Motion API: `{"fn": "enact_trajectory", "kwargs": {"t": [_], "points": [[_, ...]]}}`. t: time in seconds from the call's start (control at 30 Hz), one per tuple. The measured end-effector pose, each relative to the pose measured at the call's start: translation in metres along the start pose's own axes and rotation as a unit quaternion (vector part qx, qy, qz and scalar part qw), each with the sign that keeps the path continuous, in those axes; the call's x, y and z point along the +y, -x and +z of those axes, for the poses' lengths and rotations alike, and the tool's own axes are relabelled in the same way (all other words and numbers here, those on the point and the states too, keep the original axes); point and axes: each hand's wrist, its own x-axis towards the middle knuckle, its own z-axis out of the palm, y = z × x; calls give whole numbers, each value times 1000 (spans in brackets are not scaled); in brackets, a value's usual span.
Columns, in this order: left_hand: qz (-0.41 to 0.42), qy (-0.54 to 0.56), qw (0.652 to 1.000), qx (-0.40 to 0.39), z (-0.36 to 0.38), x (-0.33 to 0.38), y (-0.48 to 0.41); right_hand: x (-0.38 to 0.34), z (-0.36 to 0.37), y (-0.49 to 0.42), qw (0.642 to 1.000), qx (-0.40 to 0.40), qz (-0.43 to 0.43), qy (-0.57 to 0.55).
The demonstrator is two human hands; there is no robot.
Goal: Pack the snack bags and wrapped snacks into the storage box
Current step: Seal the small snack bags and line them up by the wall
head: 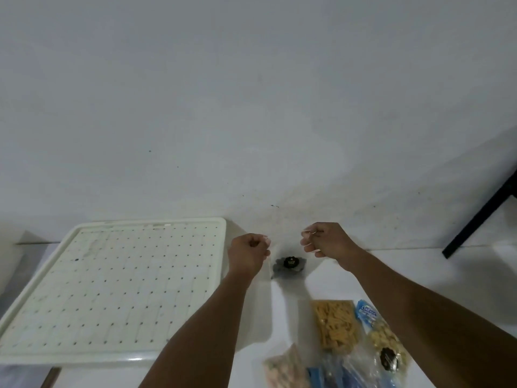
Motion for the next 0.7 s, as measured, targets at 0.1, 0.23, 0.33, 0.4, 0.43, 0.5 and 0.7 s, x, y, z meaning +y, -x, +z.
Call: {"fn": "enact_trajectory", "kwargs": {"t": [0.1, 0.23, 0.33, 0.4, 0.43, 0.5, 0.7], "points": [[-12, -20, 1000, -19, 4, -8, -11, 9, 2, -12, 1000, 22, -13, -3], [-14, -54, 998, -25, 13, 0, -6, 22, -7, -16, 996, 53, -33, 61], [-20, -55, 998, -29, 22, 1, 2, 27, -21, -8, 989, 59, -23, 136], [-20, -57, 997, -47, 27, -2, 10, 33, -30, -1, 981, 46, -15, 186], [-18, -64, 996, -59, 30, -4, 16, 36, -34, 3, 976, 37, -14, 213], [-8, -91, 992, -90, 37, -6, 29, 46, -41, 11, 965, 22, -11, 260], [-35, -192, 966, -169, 57, -37, 92, 85, -60, 58, 934, -1, -10, 357]]}}
